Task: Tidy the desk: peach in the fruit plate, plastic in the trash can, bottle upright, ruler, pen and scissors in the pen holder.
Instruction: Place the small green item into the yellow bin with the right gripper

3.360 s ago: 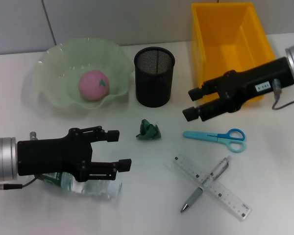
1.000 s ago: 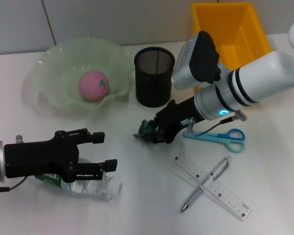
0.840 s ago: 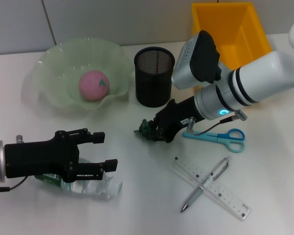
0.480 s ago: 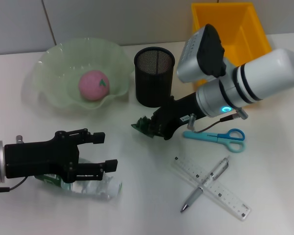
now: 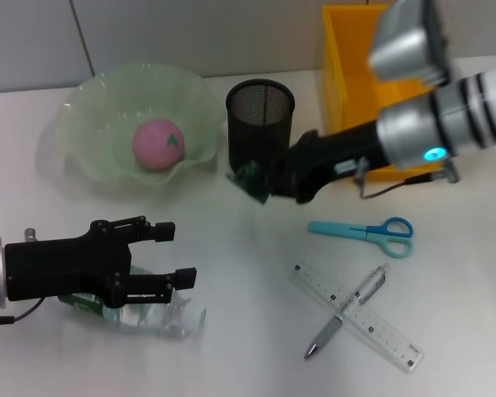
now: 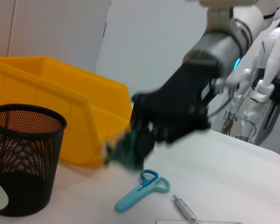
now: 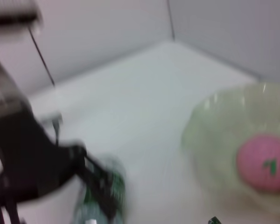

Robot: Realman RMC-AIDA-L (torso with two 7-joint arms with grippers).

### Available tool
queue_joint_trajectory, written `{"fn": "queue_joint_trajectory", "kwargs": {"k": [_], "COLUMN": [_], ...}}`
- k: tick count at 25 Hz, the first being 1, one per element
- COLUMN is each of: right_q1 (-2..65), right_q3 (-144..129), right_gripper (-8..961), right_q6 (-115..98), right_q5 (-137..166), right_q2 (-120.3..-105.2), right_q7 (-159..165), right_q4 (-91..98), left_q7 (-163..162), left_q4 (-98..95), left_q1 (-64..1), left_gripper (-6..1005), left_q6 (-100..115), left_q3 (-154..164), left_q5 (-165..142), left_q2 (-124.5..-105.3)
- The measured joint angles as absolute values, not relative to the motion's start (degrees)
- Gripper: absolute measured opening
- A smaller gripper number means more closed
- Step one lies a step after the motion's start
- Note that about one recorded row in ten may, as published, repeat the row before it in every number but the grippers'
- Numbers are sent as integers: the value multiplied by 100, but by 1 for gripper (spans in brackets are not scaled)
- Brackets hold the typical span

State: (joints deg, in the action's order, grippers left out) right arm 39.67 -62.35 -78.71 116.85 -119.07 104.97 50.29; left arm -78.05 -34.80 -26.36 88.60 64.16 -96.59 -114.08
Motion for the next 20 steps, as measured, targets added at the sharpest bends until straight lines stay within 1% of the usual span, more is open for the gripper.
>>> {"fn": "queue_joint_trajectory", "kwargs": {"k": [3,4,10,12,13,17,20], "right_q1": [3811,3759,3715,3679,3679,3637,3617], "right_q3": [-5595,-5164,-4105,-3721,-3721,-3419,-3369], "right_gripper": [52,52,52,53,53,53,53], "right_q6": [-8297,-8537,-8802,-8755,-8755,-8371,-8127], "right_q5": [11412,11302,11237,11235,11235,11400,11571], "right_q2": [-11876,-11844,-11773,-11708,-11708,-11563,-11544], "right_q7": [10500,10503,10585,10598,10598,10754,10837], "right_q4": [5325,5454,5703,5757,5757,5748,5745], "left_q7": [-7805,-7805,-7805,-7805,-7805,-7805,-7805], "left_q4": [-3481,-3480,-3481,-3481,-3481,-3481,-3481], "left_q1": [-2630,-2629,-2628,-2631,-2631,-2647,-2651], "left_gripper": [800,800,797,797,796,795,794], "left_q6": [8860,8860,8868,8868,8868,8869,8869], "left_q3": [6416,6415,6416,6416,6416,6416,6416], "left_q5": [-9659,-9658,-9659,-9659,-9659,-9659,-9659], "left_q2": [-11408,-11408,-11408,-11408,-11408,-11416,-11417]}}
